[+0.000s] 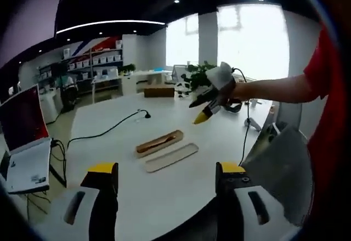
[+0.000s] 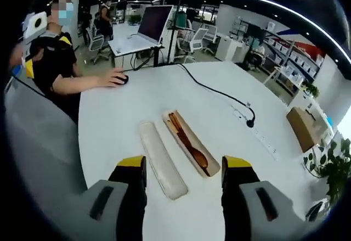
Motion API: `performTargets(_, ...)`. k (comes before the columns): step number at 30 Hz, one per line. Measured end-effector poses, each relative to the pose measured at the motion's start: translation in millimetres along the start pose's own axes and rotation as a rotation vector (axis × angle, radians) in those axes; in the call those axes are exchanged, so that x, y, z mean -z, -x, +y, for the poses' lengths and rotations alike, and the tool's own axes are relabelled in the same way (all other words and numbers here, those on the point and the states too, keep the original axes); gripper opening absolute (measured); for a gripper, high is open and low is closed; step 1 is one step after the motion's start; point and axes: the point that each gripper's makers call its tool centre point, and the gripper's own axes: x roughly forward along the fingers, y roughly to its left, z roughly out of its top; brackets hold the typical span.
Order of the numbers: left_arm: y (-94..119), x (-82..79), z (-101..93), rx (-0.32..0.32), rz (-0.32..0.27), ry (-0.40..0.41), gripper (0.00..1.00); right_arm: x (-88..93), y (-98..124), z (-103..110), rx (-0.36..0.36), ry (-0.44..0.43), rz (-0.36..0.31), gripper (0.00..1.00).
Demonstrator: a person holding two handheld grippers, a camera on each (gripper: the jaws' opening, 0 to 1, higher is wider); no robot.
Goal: Arrange the utensils inside the cutlery case until each visible utensil rests in its matching compartment.
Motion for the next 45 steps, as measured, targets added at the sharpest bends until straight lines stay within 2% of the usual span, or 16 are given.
performTargets(3, -15, 2.6, 5.8, -0.013, 0.020, 0.007, 0.81, 1.3, 8, 7, 0.002, -0.059, -0.061, 0.52)
performTargets(7, -36, 5.8, 6.5, 0.001, 0.064, -0.011, 0.83, 11.7, 13, 8, 0.017, -0.062, -0.064, 0.54)
performTargets(8, -43, 9.3, 7.7, 0.002, 0.108, 0.008, 0.85, 15.7, 15, 6, 0.025, -0.078, -0.063, 0.54)
performTargets(10, -55, 3.2, 7.9, 0.026, 0.093, 0.008, 0.87, 16.1, 17, 4, 0.021, -0.175, -0.088, 0.55)
performTargets(14, -81, 7.0, 11.7, 0.076, 0.126, -0.059, 0.87, 10.5, 16, -4, 0.033, -0.280, -0.156, 0.57)
performTargets(21, -129, 30.9, 37.5, 0.113, 0.165, -0.019, 0.84, 26.0, -3, -9, 0.063, -0.296, -0.135, 0.56)
performTargets(23, -140, 40.2, 44.3, 0.115, 0.181, -0.016, 0.82, 37.1, -10, -10, 0.075, -0.291, -0.106, 0.56)
performTargets(25, -151, 48.0, 39.1, 0.169, 0.175, 0.003, 0.82, 53.5, -16, -8, 0.075, -0.274, -0.049, 0.57)
performTargets(27, -164, 56.2, 37.6, 0.196, 0.180, -0.023, 0.82, 64.2, -22, -8, 0.071, -0.254, -0.028, 0.57)
performTargets(30, -187, 71.1, 35.0, 0.202, 0.204, -0.047, 0.79, 92.1, -25, 0, 0.064, -0.259, 0.064, 0.54)
performTargets(31, -194, 73.3, 33.2, 0.206, 0.205, -0.043, 0.78, 96.8, -28, 2, 0.064, -0.256, 0.066, 0.53)
performTargets(33, -203, 77.9, 30.8, 0.214, 0.199, -0.030, 0.77, 101.2, -36, 8, 0.033, -0.253, 0.063, 0.54)
performTargets(36, -218, 92.1, 34.6, 0.204, 0.226, -0.028, 0.73, 112.0, -52, 13, 0.000, -0.228, 0.101, 0.58)
performTargets(38, -221, 92.4, 36.8, 0.195, 0.219, -0.034, 0.68, 114.9, -60, 14, -0.008, -0.226, 0.112, 0.54)
performTargets(40, -226, 91.2, 36.6, 0.204, 0.195, -0.009, 0.69, 117.3, -67, 16, -0.021, -0.226, 0.117, 0.55)
performTargets(45, -235, 108.9, 38.6, 0.217, 0.239, -0.041, 0.69, 128.2, -83, 15, -0.019, -0.237, 0.135, 0.55)
